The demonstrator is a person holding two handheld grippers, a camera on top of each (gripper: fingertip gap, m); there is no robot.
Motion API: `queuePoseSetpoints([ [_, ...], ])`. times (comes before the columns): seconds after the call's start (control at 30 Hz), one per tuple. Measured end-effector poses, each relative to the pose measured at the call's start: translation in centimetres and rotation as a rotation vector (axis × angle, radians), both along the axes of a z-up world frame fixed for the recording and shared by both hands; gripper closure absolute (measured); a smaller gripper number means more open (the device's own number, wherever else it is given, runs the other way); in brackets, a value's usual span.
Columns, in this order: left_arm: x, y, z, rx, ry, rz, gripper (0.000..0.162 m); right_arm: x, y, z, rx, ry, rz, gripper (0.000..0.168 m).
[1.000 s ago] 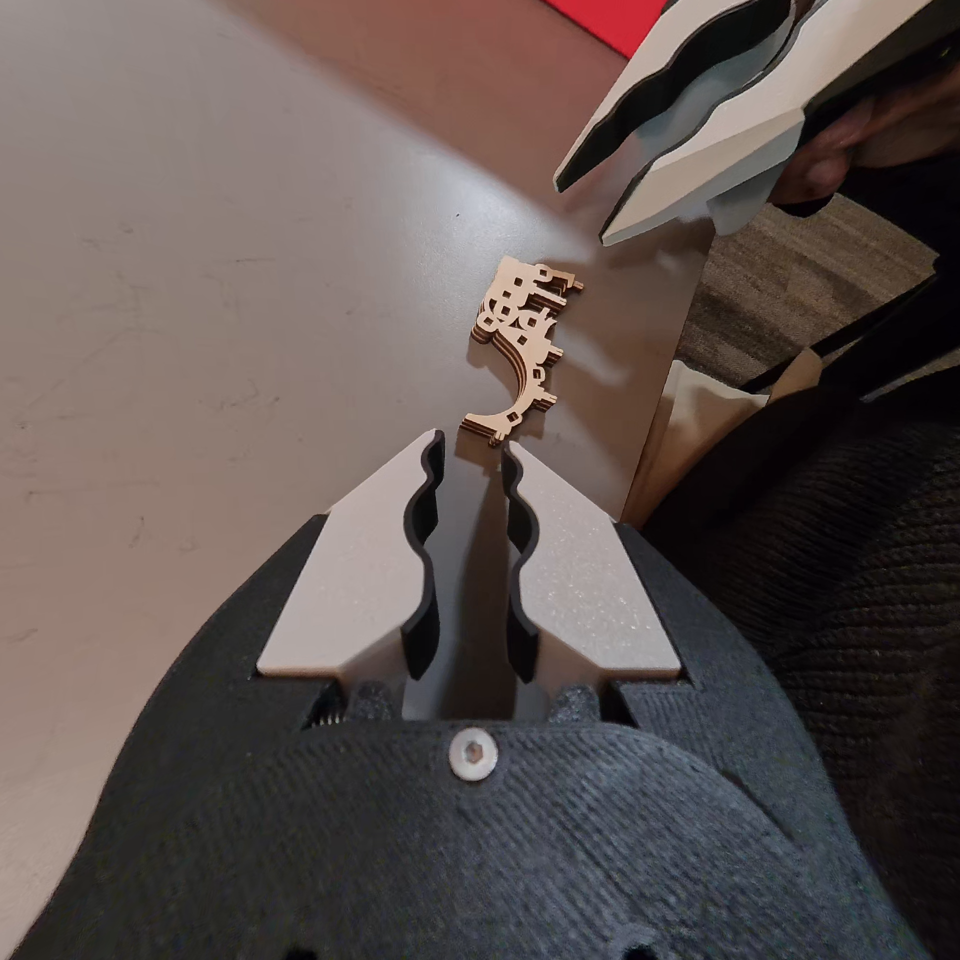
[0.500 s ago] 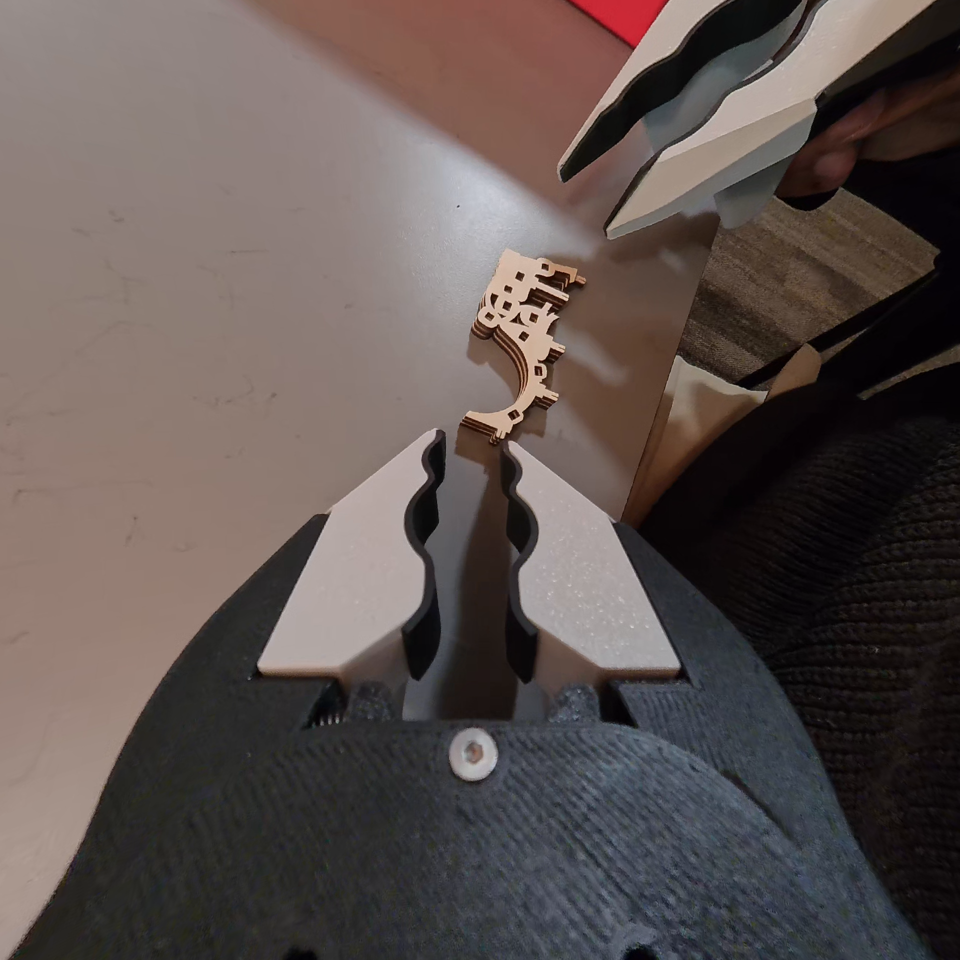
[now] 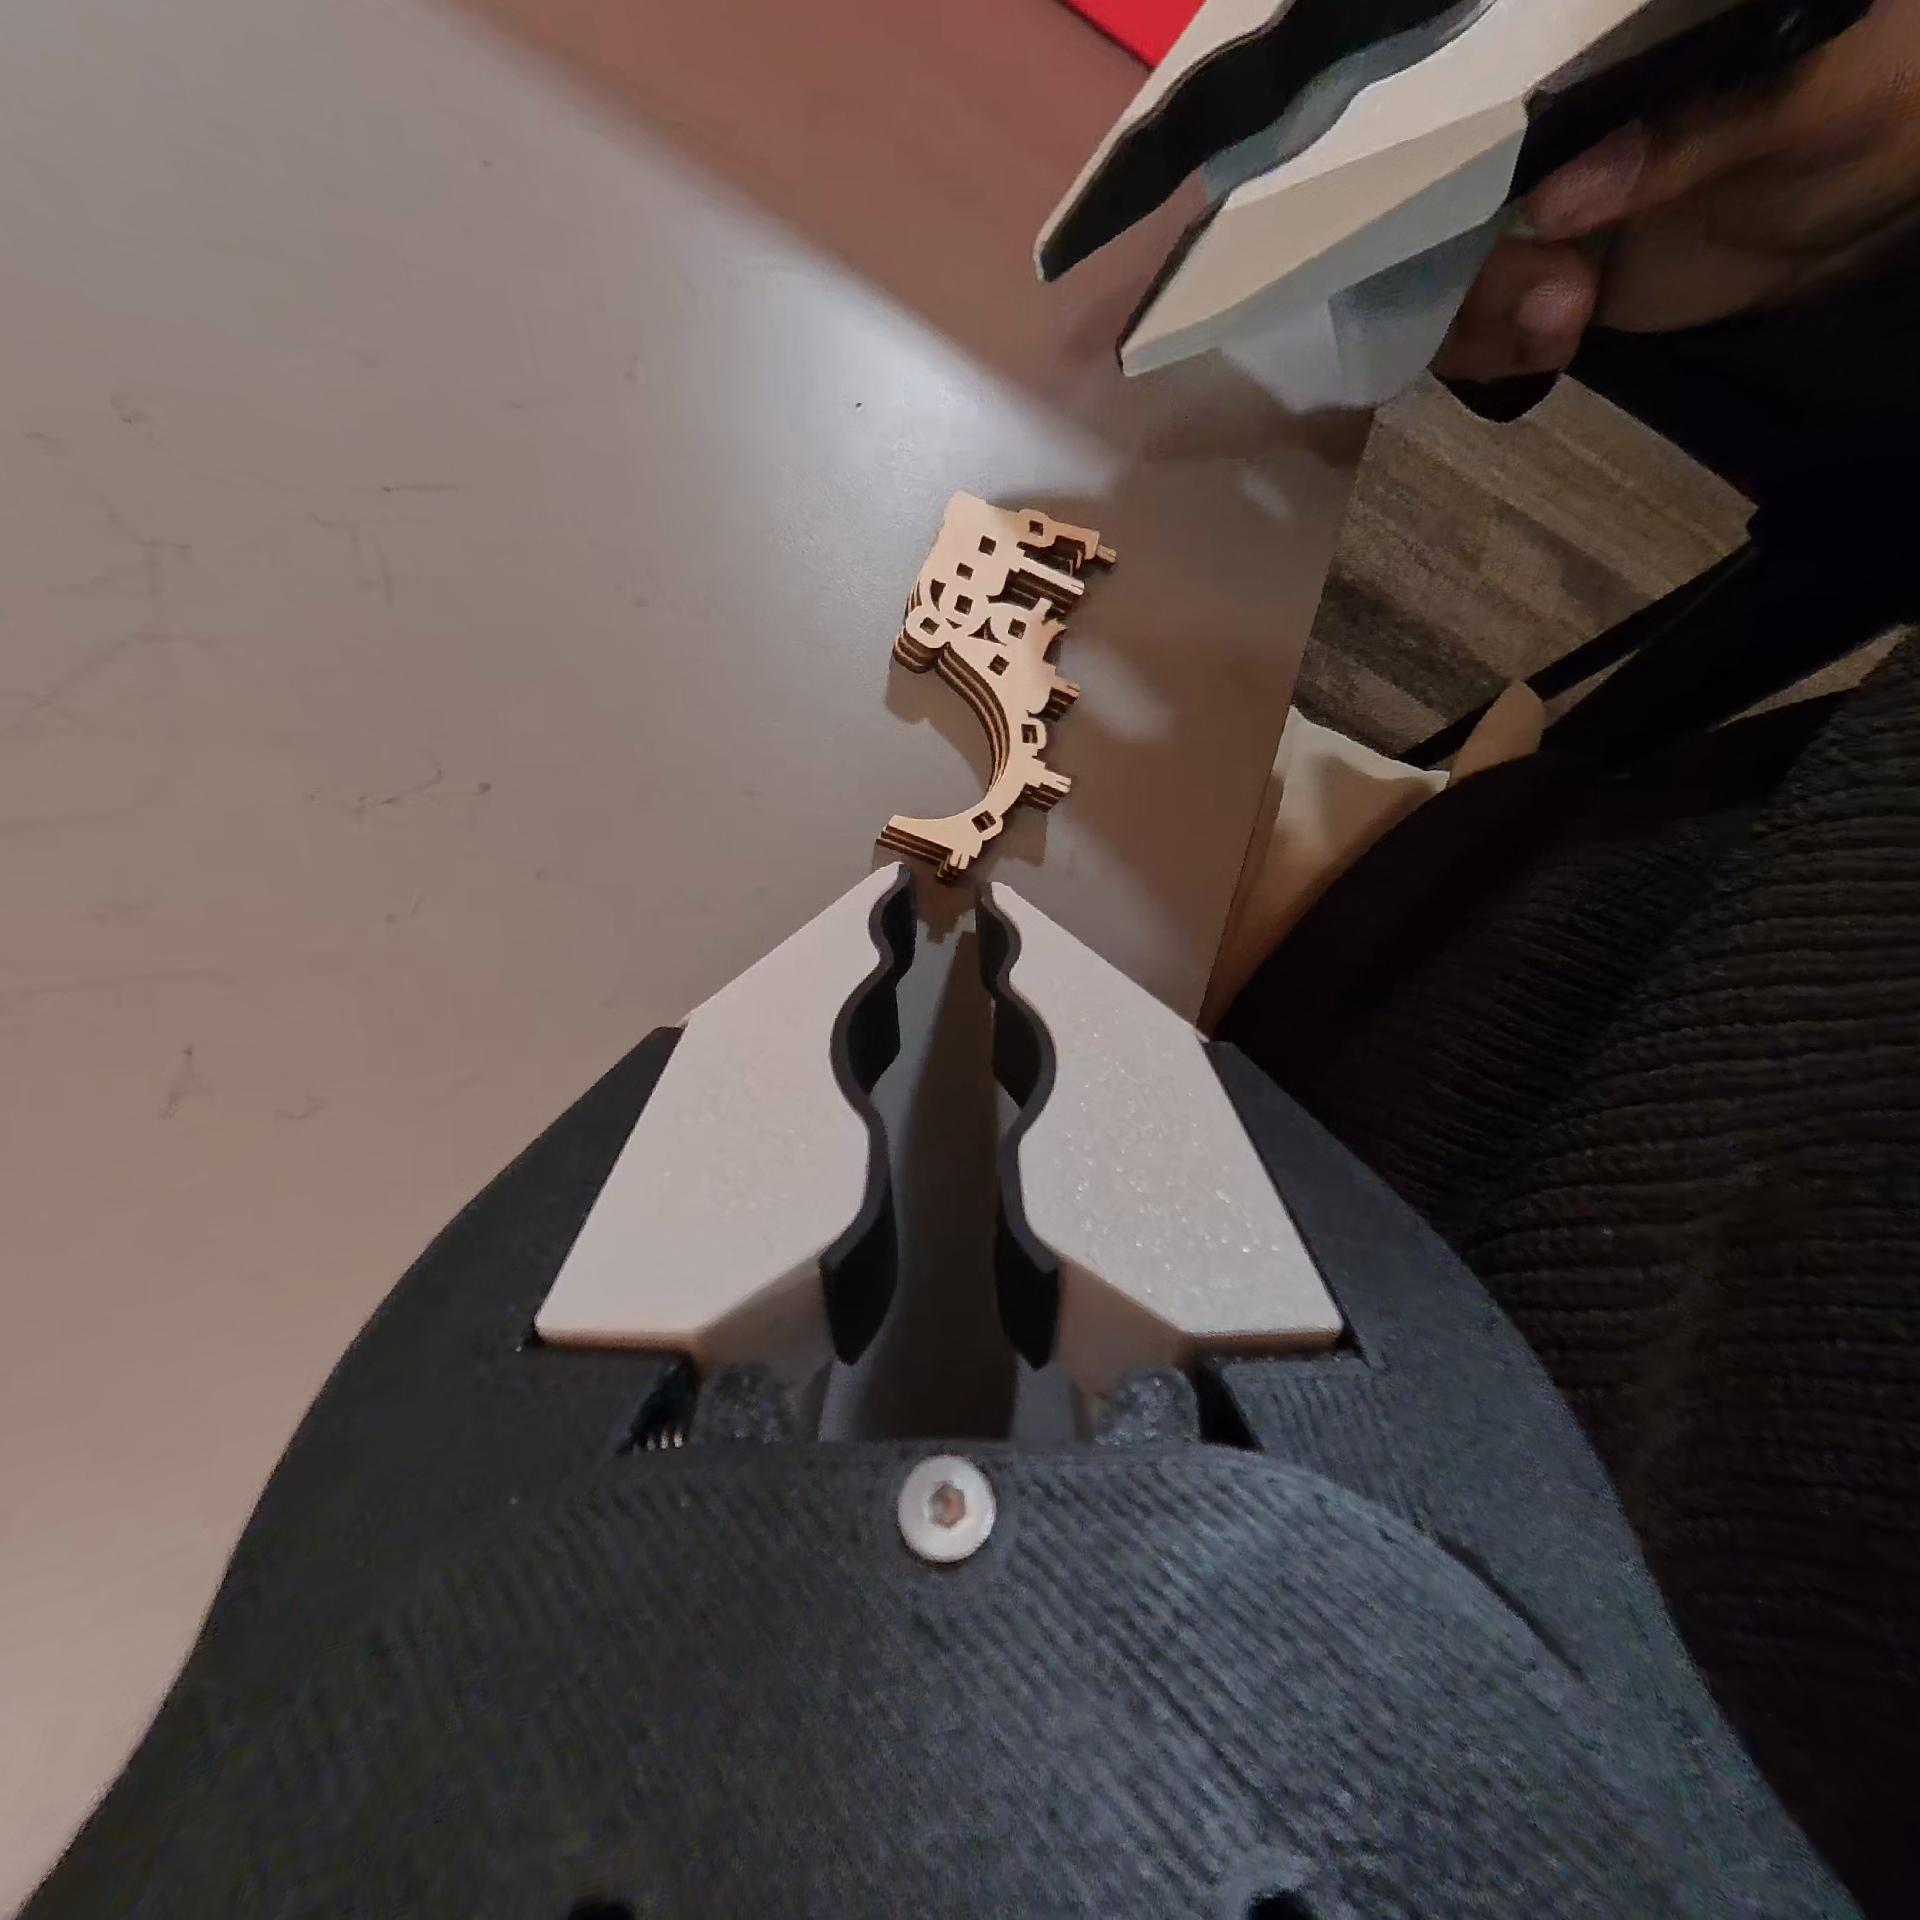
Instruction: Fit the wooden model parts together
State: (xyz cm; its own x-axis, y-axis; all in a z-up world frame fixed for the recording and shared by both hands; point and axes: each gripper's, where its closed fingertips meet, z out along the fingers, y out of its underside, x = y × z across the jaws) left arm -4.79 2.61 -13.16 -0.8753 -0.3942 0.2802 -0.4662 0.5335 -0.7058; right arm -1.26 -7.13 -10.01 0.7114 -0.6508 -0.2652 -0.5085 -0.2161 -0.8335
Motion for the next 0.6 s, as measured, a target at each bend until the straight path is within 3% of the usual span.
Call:
queuePoseSetpoints([
  [0.6,-0.2,0.0,0.1,-0.057,0.105,0.013,0.152,1.2,-0.1,-1.6,-0.015,0.065,-0.021,0.140],
])
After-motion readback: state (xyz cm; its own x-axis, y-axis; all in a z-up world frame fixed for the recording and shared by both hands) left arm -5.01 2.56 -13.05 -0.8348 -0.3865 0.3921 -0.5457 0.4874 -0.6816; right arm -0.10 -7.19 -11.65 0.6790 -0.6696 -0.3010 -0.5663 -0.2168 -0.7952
